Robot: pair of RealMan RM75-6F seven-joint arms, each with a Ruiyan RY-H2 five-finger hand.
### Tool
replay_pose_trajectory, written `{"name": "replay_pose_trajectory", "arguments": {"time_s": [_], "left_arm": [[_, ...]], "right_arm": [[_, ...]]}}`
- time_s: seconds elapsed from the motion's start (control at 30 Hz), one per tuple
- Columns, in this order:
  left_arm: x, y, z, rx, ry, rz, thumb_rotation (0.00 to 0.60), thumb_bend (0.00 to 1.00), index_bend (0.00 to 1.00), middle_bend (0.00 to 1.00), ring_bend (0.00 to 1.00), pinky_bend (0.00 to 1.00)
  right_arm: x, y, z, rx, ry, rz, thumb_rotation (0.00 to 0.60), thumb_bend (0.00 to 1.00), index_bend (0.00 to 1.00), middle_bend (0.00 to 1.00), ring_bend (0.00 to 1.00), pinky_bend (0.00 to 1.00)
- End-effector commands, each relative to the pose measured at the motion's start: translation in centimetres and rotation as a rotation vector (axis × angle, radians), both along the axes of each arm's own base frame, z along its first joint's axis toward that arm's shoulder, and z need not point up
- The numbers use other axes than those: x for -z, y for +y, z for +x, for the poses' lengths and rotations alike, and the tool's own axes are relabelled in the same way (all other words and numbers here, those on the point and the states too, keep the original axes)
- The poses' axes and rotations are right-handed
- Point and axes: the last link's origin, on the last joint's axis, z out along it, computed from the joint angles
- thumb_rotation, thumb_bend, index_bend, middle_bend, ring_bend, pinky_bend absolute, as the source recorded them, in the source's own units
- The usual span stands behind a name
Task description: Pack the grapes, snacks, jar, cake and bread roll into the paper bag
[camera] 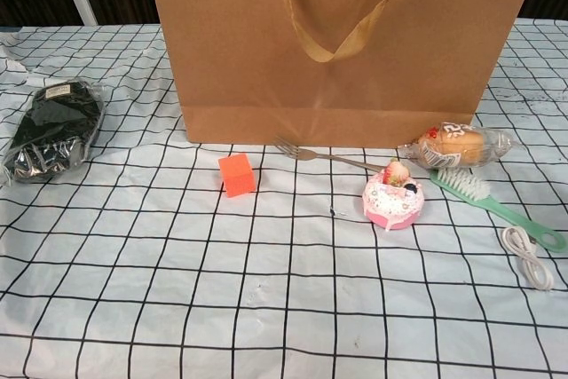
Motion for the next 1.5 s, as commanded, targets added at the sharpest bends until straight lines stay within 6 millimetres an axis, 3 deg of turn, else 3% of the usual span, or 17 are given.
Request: {"name": "replay_pose_trajectory", "arguments": {"time_s": [0.03,0.3,0.7,1.13,1.5], "left_arm": [[0.4,-0.1,0.0,0.022,-0.015,-0.012,0.600,0.09,0.19,0.13,0.00,0.00],[0.1,0.1,-0.5,-0.010,-0.026,-0.016,0.600,0.09,0.19,0.13,0.00,0.00],[-0.5,0.6,-0.8,-0.030,-0.037,0.035,0.600,0.09,0.19,0.13,0.00,0.00],[-0.5,0.8,-0.9,-0.048,-0.040,0.043,0.600,0.09,0.19,0.13,0.00,0.00],[-0.6,0.8,-0.9,-0.056,-0.039,0.051,0.600,0.09,0.19,0.13,0.00,0.00]], "right_arm": [[1.8,-1.0,4.4,-0.129,0.010,0.100,0.600,0.17,0.07,0.10,0.20,0.23],[6.2,-2.3,10.2,-0.269,0.022,0.212,0.600,0.17,0.07,0.10,0.20,0.23],[12.1,-5.9,14.3,-0.341,0.094,0.259,0.600,0.17,0.07,0.10,0.19,0.23],[14.8,-8.9,14.7,-0.311,0.172,0.277,0.600,0.17,0.07,0.10,0.18,0.23],[15.4,-8.9,13.5,-0.266,0.218,0.314,0.600,0.18,0.07,0.12,0.18,0.23]]}}
